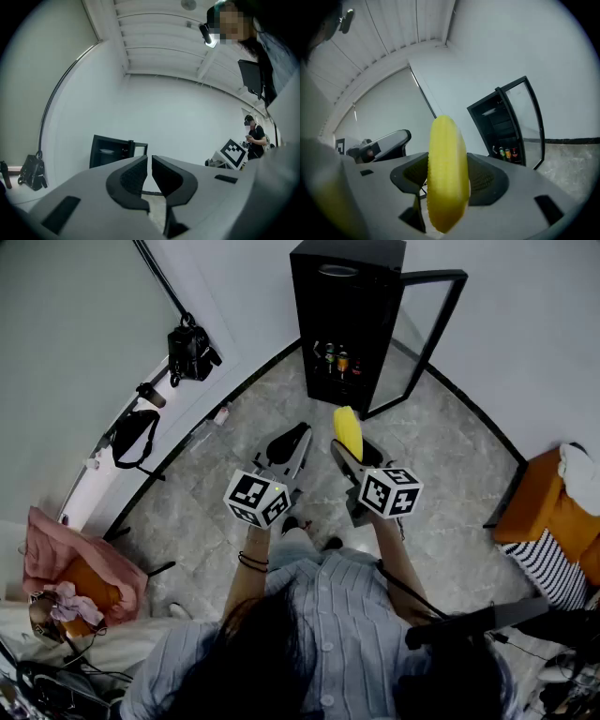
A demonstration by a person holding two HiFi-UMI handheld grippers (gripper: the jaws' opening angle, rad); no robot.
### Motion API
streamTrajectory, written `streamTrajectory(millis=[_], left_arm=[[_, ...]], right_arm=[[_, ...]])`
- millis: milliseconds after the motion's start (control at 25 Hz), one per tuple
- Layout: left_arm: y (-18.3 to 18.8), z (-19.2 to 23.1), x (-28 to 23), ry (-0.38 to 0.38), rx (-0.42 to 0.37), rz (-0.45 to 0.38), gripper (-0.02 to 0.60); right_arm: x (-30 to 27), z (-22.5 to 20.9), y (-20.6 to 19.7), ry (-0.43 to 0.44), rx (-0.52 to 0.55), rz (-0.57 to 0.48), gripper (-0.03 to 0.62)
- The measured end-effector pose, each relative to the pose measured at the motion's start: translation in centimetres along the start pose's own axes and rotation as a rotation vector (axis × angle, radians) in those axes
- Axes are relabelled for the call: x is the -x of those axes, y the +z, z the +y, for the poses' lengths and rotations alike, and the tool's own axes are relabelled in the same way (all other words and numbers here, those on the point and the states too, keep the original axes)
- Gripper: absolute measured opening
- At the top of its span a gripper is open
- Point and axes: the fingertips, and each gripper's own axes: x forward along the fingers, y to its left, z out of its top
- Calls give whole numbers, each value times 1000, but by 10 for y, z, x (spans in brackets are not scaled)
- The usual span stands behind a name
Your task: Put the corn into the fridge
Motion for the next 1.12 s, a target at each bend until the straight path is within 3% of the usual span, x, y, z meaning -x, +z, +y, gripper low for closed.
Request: streamTrajectory(millis=[520,880,1120], left_arm=[[-18,-8,-1,-14,-27,59,20],[-26,18,-5,-19,5,75,20],[-25,58,-40,-37,8,86,20]], right_arm=[[-2,-4,-5,9,-22,-3,252],[-26,-6,-16,-6,-54,29,252],[-69,-25,3,-24,-74,28,252]])
